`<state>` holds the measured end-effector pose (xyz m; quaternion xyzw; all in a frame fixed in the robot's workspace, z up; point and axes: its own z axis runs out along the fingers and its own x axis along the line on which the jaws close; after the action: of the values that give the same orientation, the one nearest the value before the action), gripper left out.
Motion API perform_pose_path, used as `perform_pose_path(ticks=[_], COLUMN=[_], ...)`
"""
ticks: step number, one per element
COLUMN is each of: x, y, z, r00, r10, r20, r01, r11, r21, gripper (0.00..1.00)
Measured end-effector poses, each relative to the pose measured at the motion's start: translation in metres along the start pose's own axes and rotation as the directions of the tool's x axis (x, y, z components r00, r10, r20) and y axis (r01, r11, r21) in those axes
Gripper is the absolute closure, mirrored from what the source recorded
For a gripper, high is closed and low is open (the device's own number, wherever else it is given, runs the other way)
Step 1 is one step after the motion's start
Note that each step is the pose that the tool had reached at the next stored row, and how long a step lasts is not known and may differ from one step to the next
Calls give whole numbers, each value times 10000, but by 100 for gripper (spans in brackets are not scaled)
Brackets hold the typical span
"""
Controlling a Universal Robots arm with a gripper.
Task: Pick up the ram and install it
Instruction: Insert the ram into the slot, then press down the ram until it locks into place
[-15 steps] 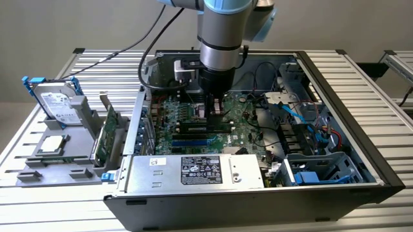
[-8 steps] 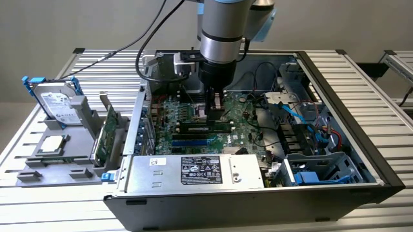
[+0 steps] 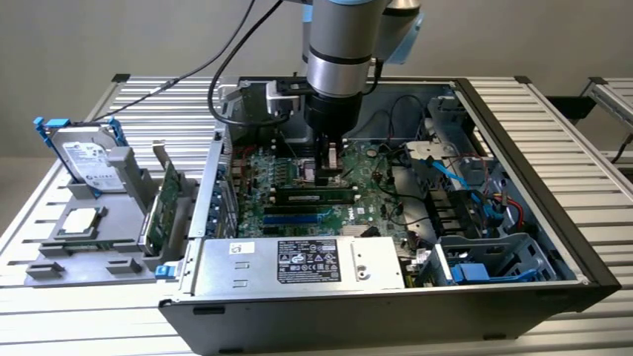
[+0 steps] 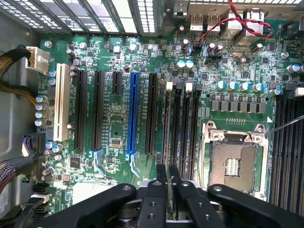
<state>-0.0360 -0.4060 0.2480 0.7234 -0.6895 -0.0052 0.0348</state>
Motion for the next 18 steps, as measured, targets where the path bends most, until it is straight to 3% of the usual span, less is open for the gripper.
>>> perform_pose_path(ticks=[18], x=[-1], y=[15], z=[17], r00=[10000], r10=[1], r20=[-1], r01=[-1], r11=[10000], r21=[4], gripper=[89])
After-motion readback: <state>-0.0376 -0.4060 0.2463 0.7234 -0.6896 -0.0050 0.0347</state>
